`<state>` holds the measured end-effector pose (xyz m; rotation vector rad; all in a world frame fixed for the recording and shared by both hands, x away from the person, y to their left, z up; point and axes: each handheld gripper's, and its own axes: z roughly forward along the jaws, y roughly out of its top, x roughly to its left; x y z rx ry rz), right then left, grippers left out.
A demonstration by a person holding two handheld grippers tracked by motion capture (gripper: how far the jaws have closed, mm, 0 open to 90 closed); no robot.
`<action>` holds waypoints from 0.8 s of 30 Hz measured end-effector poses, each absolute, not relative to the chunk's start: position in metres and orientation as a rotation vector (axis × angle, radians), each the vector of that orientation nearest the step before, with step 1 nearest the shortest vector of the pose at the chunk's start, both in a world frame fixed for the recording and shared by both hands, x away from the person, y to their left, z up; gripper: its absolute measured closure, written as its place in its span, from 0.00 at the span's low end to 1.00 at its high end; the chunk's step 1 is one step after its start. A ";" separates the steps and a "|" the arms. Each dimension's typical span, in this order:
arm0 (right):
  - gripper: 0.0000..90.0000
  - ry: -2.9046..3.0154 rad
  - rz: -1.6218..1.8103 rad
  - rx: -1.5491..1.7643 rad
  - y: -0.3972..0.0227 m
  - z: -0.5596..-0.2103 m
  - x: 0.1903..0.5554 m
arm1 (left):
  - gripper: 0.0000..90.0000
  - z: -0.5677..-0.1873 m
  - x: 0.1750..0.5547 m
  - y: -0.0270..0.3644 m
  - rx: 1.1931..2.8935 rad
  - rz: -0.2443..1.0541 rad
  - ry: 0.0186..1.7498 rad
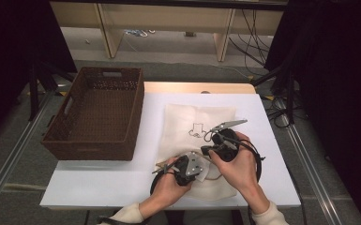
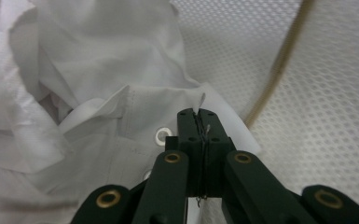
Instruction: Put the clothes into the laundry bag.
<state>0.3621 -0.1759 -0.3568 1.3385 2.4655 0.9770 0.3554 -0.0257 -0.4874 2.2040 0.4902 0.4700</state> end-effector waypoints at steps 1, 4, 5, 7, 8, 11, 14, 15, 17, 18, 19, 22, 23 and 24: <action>1.00 2.466 0.973 1.336 -0.176 -0.357 0.362 | 0.98 -0.488 0.357 -0.026 2.218 0.458 0.482; 1.00 2.470 0.971 1.336 -0.176 -0.357 0.362 | 0.98 -0.488 0.361 -0.026 2.219 0.489 0.483; 1.00 2.461 0.979 1.336 -0.176 -0.357 0.362 | 0.98 -0.487 0.364 -0.026 2.219 0.519 0.475; 1.00 2.460 0.973 1.344 -0.176 -0.357 0.362 | 0.98 -0.489 0.365 -0.028 2.189 0.515 0.512; 1.00 2.461 0.973 1.344 -0.176 -0.357 0.362 | 0.98 -0.489 0.366 -0.028 2.194 0.497 0.520; 1.00 2.456 0.977 1.361 -0.176 -0.357 0.363 | 0.98 -0.493 0.369 -0.030 2.165 0.518 0.534; 1.00 2.440 0.990 1.350 -0.176 -0.359 0.363 | 0.98 -0.492 0.370 -0.029 2.188 0.510 0.515; 1.00 2.455 0.972 1.358 -0.177 -0.357 0.363 | 0.98 -0.493 0.370 -0.029 2.185 0.508 0.513; 1.00 2.473 0.962 1.344 -0.178 -0.357 0.363 | 0.96 -0.492 0.368 -0.028 2.184 0.516 0.501; 1.00 2.467 0.962 1.357 -0.178 -0.357 0.363 | 0.93 -0.493 0.367 -0.028 2.163 0.503 0.515; 1.00 2.468 0.961 1.357 -0.178 -0.357 0.363 | 0.90 -0.491 0.366 -0.026 2.191 0.469 0.505; 1.00 2.471 0.960 1.340 -0.178 -0.357 0.364 | 0.80 -0.489 0.361 -0.020 2.187 0.452 0.479; 1.00 2.475 0.969 1.344 -0.178 -0.358 0.364 | 0.77 -0.488 0.358 -0.018 2.177 0.453 0.488; 1.00 2.452 0.974 1.347 -0.177 -0.358 0.364 | 0.74 -0.487 0.356 -0.016 2.177 0.456 0.487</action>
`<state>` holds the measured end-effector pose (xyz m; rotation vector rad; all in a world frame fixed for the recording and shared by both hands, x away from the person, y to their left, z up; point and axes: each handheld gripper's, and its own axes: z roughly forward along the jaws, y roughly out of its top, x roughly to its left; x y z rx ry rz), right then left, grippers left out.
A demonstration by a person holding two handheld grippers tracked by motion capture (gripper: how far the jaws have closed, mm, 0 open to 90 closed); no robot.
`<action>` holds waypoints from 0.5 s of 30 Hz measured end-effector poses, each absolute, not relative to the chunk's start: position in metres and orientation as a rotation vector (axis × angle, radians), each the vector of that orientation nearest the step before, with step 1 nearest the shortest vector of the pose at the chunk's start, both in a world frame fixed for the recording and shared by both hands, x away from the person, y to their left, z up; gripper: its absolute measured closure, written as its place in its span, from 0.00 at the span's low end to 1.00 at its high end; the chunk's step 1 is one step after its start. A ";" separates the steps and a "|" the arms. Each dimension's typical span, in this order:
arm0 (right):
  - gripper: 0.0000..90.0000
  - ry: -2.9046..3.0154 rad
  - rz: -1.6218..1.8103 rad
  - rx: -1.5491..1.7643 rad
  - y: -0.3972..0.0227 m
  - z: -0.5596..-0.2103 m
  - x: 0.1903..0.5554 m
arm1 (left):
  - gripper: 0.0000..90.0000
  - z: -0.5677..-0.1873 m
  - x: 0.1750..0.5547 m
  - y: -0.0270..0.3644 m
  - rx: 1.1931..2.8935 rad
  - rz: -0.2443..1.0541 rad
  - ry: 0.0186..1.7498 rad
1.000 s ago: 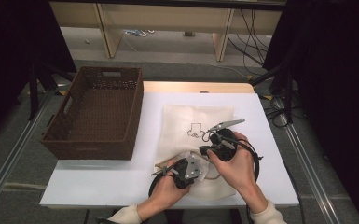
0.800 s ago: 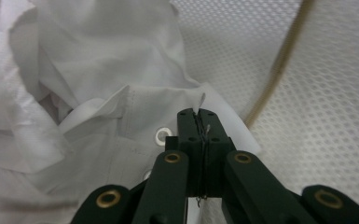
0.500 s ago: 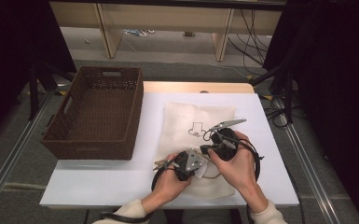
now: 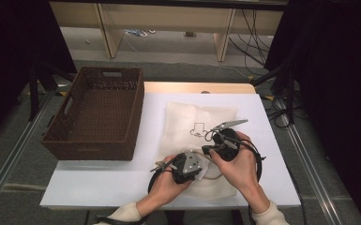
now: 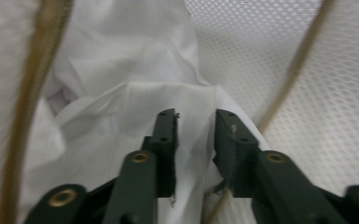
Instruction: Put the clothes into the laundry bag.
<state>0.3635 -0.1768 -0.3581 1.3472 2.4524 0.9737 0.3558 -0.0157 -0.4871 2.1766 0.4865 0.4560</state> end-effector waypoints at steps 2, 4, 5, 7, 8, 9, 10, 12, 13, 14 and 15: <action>1.00 2.467 0.958 1.359 -0.177 -0.357 0.363 | 0.68 -0.483 0.353 -0.008 2.237 0.454 0.431; 1.00 2.469 0.957 1.340 -0.178 -0.357 0.364 | 0.63 -0.482 0.347 -0.005 2.227 0.448 0.429; 1.00 2.467 0.957 1.345 -0.177 -0.357 0.364 | 0.59 -0.481 0.346 -0.004 2.223 0.455 0.393; 1.00 2.464 0.957 1.360 -0.177 -0.357 0.363 | 0.55 -0.480 0.340 -0.004 2.237 0.420 0.410; 1.00 2.454 0.965 1.361 -0.176 -0.357 0.363 | 0.53 -0.481 0.339 -0.006 2.230 0.427 0.404; 1.00 2.453 0.966 1.361 -0.176 -0.358 0.363 | 0.51 -0.483 0.337 -0.007 2.228 0.423 0.402; 1.00 2.455 0.964 1.363 -0.176 -0.358 0.363 | 0.50 -0.484 0.337 -0.009 2.231 0.424 0.395; 1.00 2.463 0.966 1.354 -0.176 -0.358 0.363 | 0.49 -0.487 0.337 -0.012 2.241 0.427 0.387; 1.00 2.456 0.962 1.362 -0.176 -0.358 0.363 | 0.48 -0.488 0.338 -0.013 2.248 0.429 0.386; 1.00 2.460 0.965 1.346 -0.177 -0.358 0.363 | 0.48 -0.490 0.338 -0.014 2.256 0.442 0.378; 1.00 2.472 0.960 1.343 -0.177 -0.358 0.364 | 0.48 -0.491 0.339 -0.016 2.259 0.463 0.375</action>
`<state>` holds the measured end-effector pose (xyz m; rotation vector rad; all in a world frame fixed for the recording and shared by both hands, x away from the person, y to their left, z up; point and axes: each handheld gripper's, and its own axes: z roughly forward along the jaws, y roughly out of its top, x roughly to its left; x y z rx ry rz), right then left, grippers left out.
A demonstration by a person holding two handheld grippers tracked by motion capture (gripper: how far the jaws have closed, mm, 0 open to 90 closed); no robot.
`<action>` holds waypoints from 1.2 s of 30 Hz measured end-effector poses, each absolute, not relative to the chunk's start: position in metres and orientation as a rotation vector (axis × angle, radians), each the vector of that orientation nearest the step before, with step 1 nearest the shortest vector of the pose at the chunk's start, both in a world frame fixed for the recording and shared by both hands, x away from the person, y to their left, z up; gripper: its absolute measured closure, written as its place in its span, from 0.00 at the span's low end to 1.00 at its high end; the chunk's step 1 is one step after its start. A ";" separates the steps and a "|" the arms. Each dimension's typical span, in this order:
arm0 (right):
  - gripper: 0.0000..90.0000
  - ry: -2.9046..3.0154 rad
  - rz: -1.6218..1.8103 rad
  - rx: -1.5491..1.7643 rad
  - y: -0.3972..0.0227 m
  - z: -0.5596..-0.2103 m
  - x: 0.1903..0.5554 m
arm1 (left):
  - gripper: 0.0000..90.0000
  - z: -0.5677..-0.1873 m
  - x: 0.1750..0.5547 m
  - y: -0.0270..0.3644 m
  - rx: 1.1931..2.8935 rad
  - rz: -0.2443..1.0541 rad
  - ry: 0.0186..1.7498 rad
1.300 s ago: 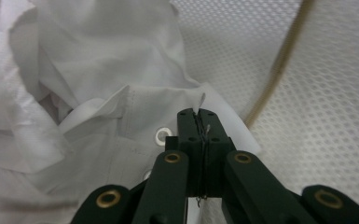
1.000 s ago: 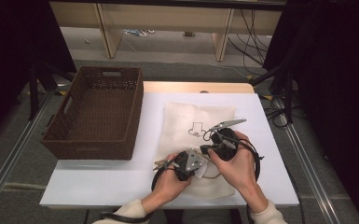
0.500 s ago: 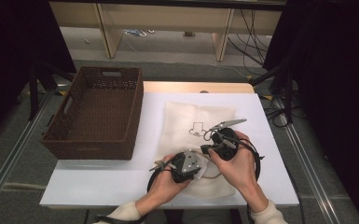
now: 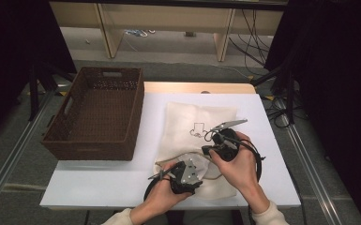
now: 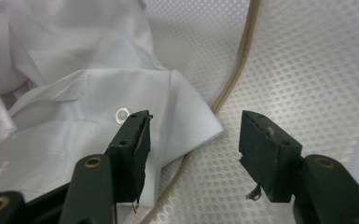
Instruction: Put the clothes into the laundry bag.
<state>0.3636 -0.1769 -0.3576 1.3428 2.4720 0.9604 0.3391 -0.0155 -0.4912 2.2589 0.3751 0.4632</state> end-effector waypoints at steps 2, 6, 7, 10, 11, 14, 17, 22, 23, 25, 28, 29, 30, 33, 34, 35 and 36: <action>1.00 2.465 0.965 1.351 -0.176 -0.358 0.363 | 0.48 -0.493 0.342 -0.016 2.275 0.496 0.364; 1.00 2.463 0.961 1.350 -0.176 -0.358 0.364 | 0.50 -0.494 0.344 -0.020 2.266 0.498 0.367; 1.00 2.461 0.965 1.363 -0.175 -0.358 0.363 | 0.51 -0.495 0.344 -0.022 2.238 0.498 0.396; 1.00 2.465 0.962 1.353 -0.176 -0.359 0.363 | 0.57 -0.497 0.347 -0.024 2.212 0.478 0.431; 1.00 2.464 0.964 1.352 -0.176 -0.359 0.363 | 0.62 -0.497 0.347 -0.024 2.212 0.482 0.430; 1.00 2.465 0.962 1.353 -0.176 -0.358 0.363 | 0.77 -0.495 0.349 -0.024 2.229 0.450 0.427; 1.00 2.473 0.957 1.341 -0.176 -0.358 0.363 | 0.83 -0.495 0.352 -0.025 2.234 0.440 0.443; 1.00 2.471 0.961 1.350 -0.176 -0.358 0.363 | 0.95 -0.491 0.355 -0.025 2.191 0.440 0.495; 1.00 2.473 0.963 1.340 -0.177 -0.358 0.363 | 0.96 -0.492 0.356 -0.025 2.183 0.437 0.510; 1.00 2.469 0.964 1.349 -0.177 -0.358 0.363 | 0.97 -0.491 0.359 -0.024 2.228 0.443 0.482; 1.00 2.466 0.960 1.350 -0.177 -0.358 0.364 | 0.97 -0.492 0.361 -0.025 2.229 0.440 0.483; 1.00 2.464 0.960 1.359 -0.177 -0.358 0.363 | 0.97 -0.492 0.362 -0.025 2.225 0.455 0.483; 1.00 2.447 0.973 1.359 -0.176 -0.359 0.363 | 0.97 -0.496 0.362 -0.027 2.173 0.470 0.524; 1.00 2.457 0.971 1.349 -0.177 -0.359 0.364 | 0.95 -0.497 0.365 -0.025 2.180 0.440 0.535; 1.00 2.471 0.951 1.370 -0.177 -0.358 0.364 | 0.94 -0.497 0.365 -0.025 2.184 0.453 0.521; 1.00 2.464 0.958 1.365 -0.177 -0.359 0.364 | 0.90 -0.497 0.363 -0.025 2.182 0.432 0.525; 1.00 2.464 0.956 1.363 -0.178 -0.360 0.364 | 0.87 -0.497 0.362 -0.025 2.178 0.427 0.519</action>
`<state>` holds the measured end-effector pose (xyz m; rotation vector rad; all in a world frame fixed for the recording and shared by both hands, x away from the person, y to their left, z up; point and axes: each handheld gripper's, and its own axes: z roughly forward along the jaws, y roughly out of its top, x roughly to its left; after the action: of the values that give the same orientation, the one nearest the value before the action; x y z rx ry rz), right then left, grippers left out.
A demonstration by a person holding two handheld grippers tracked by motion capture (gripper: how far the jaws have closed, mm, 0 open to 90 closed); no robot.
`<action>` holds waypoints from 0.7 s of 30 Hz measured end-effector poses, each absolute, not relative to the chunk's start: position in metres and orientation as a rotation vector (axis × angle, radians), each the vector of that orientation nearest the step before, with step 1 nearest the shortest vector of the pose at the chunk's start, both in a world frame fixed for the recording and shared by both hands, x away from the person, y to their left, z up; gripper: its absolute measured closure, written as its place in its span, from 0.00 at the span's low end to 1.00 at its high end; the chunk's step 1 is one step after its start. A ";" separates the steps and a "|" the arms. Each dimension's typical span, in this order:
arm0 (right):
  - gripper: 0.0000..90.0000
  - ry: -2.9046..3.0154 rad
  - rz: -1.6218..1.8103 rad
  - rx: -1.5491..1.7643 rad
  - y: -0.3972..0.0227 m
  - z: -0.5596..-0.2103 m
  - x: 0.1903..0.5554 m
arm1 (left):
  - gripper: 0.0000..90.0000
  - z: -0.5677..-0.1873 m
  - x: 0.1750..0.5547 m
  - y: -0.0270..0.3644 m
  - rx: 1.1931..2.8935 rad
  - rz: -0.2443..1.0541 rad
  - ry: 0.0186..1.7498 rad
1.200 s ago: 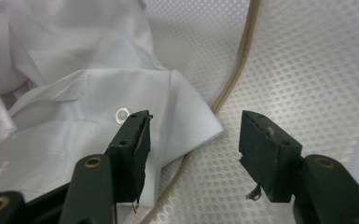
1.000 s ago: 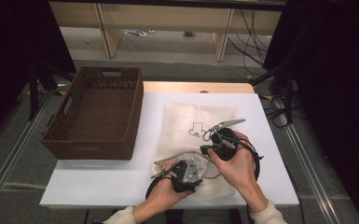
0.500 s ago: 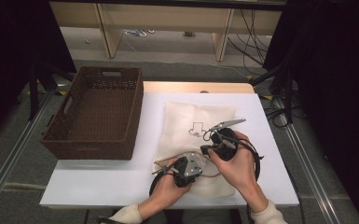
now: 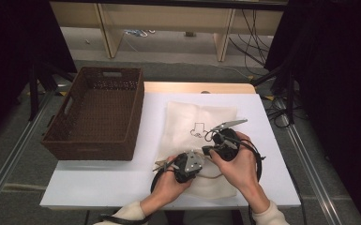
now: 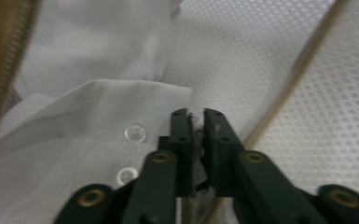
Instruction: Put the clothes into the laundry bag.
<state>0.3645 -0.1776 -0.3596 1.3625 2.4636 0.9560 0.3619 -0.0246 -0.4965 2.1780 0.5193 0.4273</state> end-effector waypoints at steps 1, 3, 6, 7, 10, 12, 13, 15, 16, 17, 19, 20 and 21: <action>1.00 2.467 0.955 1.363 -0.178 -0.359 0.364 | 0.84 -0.494 0.361 -0.022 2.203 0.426 0.487; 1.00 2.469 0.952 1.353 -0.179 -0.359 0.365 | 0.78 -0.490 0.355 -0.016 2.195 0.428 0.478; 1.00 2.471 0.954 1.351 -0.180 -0.359 0.365 | 0.79 -0.482 0.348 -0.002 2.235 0.455 0.437; 1.00 2.467 0.950 1.368 -0.180 -0.359 0.365 | 0.80 -0.479 0.346 0.003 2.237 0.460 0.440; 1.00 2.469 0.951 1.361 -0.180 -0.359 0.365 | 0.83 -0.474 0.344 0.017 2.221 0.473 0.467; 1.00 2.461 0.952 1.365 -0.179 -0.359 0.364 | 0.84 -0.473 0.344 0.024 2.206 0.480 0.491; 1.00 2.457 0.962 1.377 -0.178 -0.360 0.364 | 0.84 -0.473 0.344 0.027 2.212 0.481 0.496; 1.00 2.467 0.949 1.359 -0.178 -0.360 0.365 | 0.83 -0.473 0.344 0.029 2.223 0.478 0.493; 1.00 2.471 0.943 1.355 -0.178 -0.360 0.365 | 0.82 -0.475 0.343 0.026 2.215 0.476 0.492; 1.00 2.477 0.947 1.359 -0.178 -0.360 0.365 | 0.82 -0.476 0.343 0.024 2.217 0.470 0.488; 1.00 2.478 0.944 1.345 -0.178 -0.361 0.366 | 0.82 -0.479 0.343 0.019 2.229 0.465 0.471; 1.00 2.476 0.945 1.348 -0.178 -0.361 0.366 | 0.82 -0.480 0.344 0.017 2.237 0.466 0.469; 1.00 2.476 0.951 1.352 -0.178 -0.361 0.365 | 0.82 -0.482 0.344 0.014 2.234 0.458 0.470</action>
<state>0.3655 -0.1780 -0.3606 1.3521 2.4759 0.9506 0.3435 0.0139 -0.4824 2.2335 0.4702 0.4576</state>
